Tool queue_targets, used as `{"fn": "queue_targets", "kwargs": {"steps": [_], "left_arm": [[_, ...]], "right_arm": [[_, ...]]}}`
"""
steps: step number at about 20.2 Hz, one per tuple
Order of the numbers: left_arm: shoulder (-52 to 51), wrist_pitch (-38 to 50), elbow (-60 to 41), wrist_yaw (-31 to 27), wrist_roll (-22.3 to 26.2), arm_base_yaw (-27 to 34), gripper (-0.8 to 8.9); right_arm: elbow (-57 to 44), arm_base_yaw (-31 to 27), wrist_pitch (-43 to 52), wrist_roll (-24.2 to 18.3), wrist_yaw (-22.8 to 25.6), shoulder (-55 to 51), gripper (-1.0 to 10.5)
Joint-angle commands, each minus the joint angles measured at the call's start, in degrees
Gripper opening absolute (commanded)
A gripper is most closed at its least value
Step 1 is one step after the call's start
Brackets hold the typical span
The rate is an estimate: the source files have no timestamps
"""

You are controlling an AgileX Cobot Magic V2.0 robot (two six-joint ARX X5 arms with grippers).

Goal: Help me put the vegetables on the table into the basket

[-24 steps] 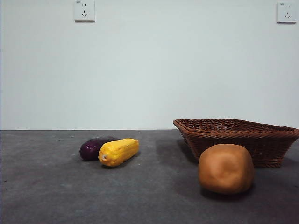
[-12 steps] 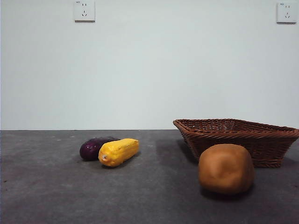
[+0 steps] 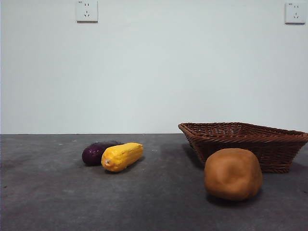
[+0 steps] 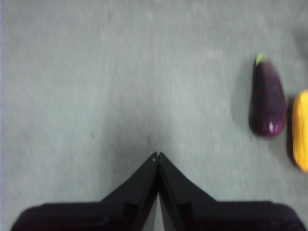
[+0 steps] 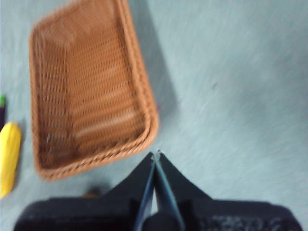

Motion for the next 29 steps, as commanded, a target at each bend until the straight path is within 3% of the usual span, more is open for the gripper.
{"fn": "queue_targets", "kwargs": {"steps": [1,3,7,8,13,21,27,29], "left_arm": [[2.5,-2.4,0.1,4.9,-0.5,0.2,-0.03],[4.8,-2.6,0.1,9.4,-0.5,0.2,-0.03],[8.9,-2.3,0.1,17.5,-0.3,0.2,-0.03],[10.0,-2.4,0.1,19.2,-0.1,0.2,-0.03],[13.7,-2.5,0.1,24.5,-0.1,0.2,-0.03],[14.8,-2.4,0.1,24.5,-0.1,0.0,-0.03],[15.1,-2.3,0.1,24.6,-0.2,0.0,-0.03],[15.1,-2.3,0.1,24.6,-0.2,0.0,-0.03]], "right_arm": [[1.6,0.0,0.0,-3.0,-5.5,5.3,0.0],[3.5,0.1,-0.3,-3.6,-7.3,11.0,0.2],[10.2,0.5,-2.0,-9.0,-8.3,23.5,3.8],[13.0,0.5,-3.4,-10.6,-8.3,27.2,4.2],[27.3,0.5,-8.3,-14.9,-8.3,43.3,4.5],[46.9,1.7,-13.3,-18.0,-8.3,62.9,4.4],[52.1,4.7,-13.4,-18.7,-4.3,71.1,4.3],[52.2,5.4,-13.5,-18.6,-4.3,73.1,3.4]]}}
